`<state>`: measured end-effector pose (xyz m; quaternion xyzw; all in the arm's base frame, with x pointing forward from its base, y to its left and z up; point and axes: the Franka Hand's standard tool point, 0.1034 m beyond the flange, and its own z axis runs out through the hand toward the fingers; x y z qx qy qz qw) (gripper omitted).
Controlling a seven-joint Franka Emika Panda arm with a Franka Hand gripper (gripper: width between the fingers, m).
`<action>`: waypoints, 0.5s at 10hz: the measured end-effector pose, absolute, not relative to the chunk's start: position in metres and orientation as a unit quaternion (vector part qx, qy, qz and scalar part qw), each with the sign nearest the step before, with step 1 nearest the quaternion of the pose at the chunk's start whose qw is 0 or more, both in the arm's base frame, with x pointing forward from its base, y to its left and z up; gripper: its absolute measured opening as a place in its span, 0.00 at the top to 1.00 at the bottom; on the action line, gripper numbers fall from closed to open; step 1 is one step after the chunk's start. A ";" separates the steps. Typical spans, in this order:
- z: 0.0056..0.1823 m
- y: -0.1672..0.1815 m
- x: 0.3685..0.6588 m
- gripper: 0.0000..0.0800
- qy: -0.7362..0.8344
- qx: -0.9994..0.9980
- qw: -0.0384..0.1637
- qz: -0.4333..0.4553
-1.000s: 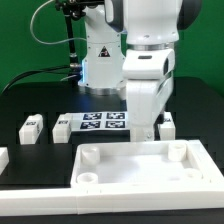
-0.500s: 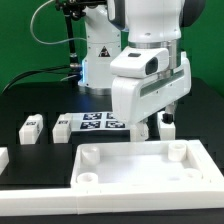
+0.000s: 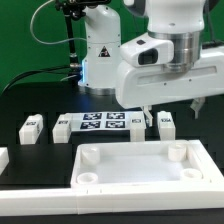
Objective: Assemble desk
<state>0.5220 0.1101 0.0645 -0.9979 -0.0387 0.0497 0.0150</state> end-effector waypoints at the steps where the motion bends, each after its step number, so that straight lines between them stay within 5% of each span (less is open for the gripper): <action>1: 0.066 0.110 0.523 0.19 -0.037 -0.998 0.016 0.049; 5: 0.061 0.112 0.507 0.19 -0.021 -0.996 0.018 0.087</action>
Offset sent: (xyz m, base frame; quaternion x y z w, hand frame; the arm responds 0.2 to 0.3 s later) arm 0.0000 0.0000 0.0000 0.0000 0.0000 0.0000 1.0000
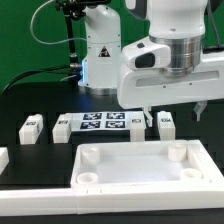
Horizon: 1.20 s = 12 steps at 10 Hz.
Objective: Assemble desk
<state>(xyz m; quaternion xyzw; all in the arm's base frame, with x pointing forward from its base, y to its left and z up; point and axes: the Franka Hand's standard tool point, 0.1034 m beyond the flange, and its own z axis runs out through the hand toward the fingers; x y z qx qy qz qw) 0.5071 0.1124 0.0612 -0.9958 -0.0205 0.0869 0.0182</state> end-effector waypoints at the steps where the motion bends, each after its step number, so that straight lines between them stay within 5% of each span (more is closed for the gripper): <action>1: 0.062 0.114 0.493 0.19 -0.008 -0.990 0.020 0.142; 9: 0.048 0.115 0.475 0.19 -0.008 -0.880 0.015 0.475; 12: 0.041 0.116 0.480 0.19 -0.009 -0.879 0.017 0.476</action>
Offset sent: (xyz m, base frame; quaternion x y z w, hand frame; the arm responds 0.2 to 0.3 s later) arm 0.0138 0.0032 0.0020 -0.0201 -0.2401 0.0024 0.9705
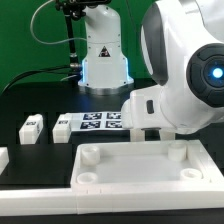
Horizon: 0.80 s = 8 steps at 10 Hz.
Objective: Assemble desk
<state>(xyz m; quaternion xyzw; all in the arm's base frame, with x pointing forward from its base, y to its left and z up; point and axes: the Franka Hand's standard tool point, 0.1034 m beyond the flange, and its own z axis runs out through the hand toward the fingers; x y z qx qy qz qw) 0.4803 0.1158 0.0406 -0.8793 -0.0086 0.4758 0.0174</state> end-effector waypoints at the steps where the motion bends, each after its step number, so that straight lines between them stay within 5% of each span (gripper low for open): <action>1: 0.040 0.116 0.480 0.19 -0.009 -0.879 0.018 0.476; 8: 0.019 0.121 0.443 0.19 -0.011 -0.885 0.009 0.465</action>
Offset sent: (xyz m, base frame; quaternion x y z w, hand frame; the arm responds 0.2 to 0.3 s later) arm -0.0307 -0.0071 -0.0037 -0.0159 0.0389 0.0252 0.9988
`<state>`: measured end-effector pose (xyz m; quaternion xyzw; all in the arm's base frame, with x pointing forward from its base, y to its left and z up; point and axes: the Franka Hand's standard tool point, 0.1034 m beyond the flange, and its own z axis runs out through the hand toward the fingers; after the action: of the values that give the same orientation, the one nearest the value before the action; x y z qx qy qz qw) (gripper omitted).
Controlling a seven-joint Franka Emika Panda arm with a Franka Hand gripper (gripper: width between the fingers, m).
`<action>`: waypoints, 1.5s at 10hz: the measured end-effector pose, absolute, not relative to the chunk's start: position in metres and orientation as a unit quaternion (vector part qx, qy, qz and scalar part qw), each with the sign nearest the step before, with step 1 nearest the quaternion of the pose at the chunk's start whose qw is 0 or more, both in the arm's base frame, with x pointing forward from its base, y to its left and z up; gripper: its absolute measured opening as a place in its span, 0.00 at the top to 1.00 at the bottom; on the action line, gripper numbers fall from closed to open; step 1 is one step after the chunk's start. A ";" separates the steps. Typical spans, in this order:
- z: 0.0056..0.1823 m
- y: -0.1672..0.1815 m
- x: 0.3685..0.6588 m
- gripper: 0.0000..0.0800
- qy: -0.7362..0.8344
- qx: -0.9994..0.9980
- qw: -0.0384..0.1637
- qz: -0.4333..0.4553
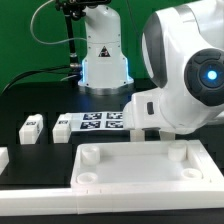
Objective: Assemble desk
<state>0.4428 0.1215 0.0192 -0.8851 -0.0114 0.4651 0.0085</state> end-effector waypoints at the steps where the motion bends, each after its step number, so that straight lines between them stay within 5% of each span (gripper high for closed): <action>1: 0.017 0.122 0.442 0.19 -0.012 -0.885 0.008 0.466; 3: 0.018 0.122 0.442 0.19 -0.013 -0.885 0.009 0.466; 5: 0.017 0.122 0.442 0.52 -0.013 -0.885 0.009 0.466; 6: 0.018 0.122 0.442 0.52 -0.013 -0.885 0.009 0.466; 7: 0.018 0.122 0.442 0.64 -0.013 -0.885 0.009 0.466; 13: 0.020 0.122 0.443 0.64 -0.014 -0.884 0.009 0.467; 15: 0.067 0.116 0.467 0.64 -0.029 -0.884 0.021 0.465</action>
Offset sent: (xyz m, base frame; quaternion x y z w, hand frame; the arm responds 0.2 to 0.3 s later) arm 0.0000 0.0000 0.0000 0.0000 0.0000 0.0000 1.0000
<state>0.4673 0.1161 0.0668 -0.8845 -0.0288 0.4652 0.0208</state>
